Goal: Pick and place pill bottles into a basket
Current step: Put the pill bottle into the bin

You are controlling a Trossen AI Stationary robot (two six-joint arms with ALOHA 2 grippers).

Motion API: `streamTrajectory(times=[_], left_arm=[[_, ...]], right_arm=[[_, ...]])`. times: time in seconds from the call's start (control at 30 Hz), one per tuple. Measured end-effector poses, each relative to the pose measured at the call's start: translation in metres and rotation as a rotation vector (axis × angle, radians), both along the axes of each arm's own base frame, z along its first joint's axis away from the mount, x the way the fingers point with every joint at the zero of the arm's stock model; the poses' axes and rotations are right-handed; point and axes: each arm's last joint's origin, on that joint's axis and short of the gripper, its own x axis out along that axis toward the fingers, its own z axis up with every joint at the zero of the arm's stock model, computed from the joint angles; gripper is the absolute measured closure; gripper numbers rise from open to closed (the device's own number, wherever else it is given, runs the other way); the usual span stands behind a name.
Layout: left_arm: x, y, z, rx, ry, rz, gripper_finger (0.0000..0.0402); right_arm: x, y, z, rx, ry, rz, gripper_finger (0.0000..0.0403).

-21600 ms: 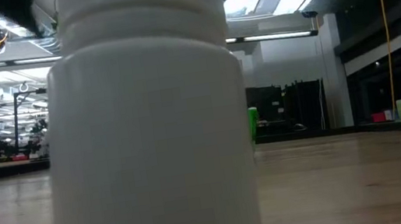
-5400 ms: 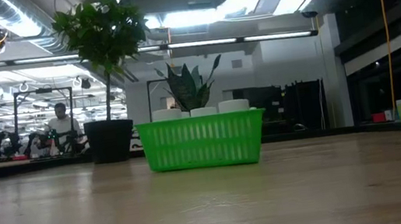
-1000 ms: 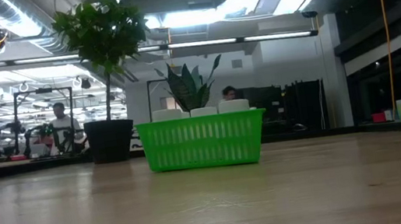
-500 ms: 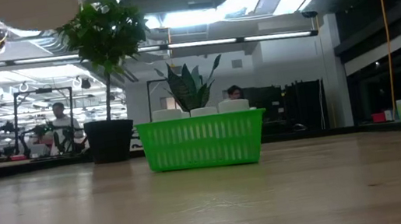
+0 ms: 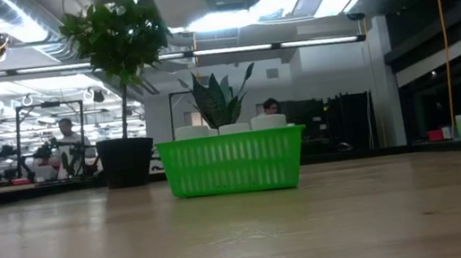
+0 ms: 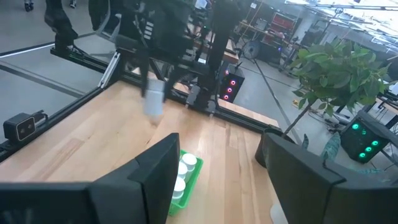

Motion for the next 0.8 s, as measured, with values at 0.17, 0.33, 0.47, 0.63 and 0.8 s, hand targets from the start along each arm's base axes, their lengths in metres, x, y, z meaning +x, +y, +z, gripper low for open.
streamTrajectory(times=[0.17,0.33,0.47,0.63,0.8], left_arm=[[0.012,0.035,0.001,0.03,0.017,-0.005,0.0224],[0.023,0.06,0.002,0.001,-0.01,-0.042,0.0224],[0.029,0.069,-0.002,-0.006,-0.007,-0.048,0.0224],[0.041,0.071,-0.02,-0.027,0.039,-0.07,0.0224],[0.051,0.068,-0.04,-0.046,0.092,-0.09,0.0224]], right_arm=[[0.0,0.0,0.0,-0.001,0.0,0.0,0.0169],[0.0,0.0,-0.003,-0.012,0.027,0.0,0.0169],[-0.001,0.0,-0.005,-0.022,0.052,0.001,0.0169],[-0.001,0.0,-0.008,-0.031,0.076,0.001,0.0169],[-0.001,0.0,-0.008,-0.045,0.078,0.003,0.0169]])
